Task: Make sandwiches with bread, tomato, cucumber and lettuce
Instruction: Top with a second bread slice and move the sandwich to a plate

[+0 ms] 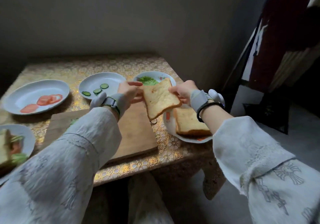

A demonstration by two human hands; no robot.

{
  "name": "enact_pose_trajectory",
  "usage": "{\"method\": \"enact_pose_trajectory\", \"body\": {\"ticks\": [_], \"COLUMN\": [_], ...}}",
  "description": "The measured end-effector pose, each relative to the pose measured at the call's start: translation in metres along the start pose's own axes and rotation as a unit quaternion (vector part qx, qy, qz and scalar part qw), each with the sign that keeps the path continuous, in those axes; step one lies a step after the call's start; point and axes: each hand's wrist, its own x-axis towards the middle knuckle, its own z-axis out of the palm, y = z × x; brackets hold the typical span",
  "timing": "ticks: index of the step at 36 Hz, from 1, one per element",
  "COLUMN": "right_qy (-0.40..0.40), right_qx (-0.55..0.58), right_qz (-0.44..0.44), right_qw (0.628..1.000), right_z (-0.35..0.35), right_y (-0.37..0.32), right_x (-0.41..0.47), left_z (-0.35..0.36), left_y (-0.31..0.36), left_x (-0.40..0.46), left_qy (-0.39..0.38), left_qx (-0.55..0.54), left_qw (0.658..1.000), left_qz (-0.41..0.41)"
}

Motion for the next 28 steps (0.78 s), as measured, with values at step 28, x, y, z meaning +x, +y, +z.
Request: {"method": "enact_pose_trajectory", "body": {"ticks": [28], "right_qy": [-0.212], "right_qx": [-0.012], "right_qz": [0.088], "right_qw": [0.973], "right_z": [0.18], "right_y": [0.013], "right_x": [-0.051], "left_z": [-0.181], "left_y": [-0.059], "left_x": [-0.011], "left_qy": [0.195], "left_qx": [0.134], "left_qw": [0.97], "left_qz": [-0.055]}}
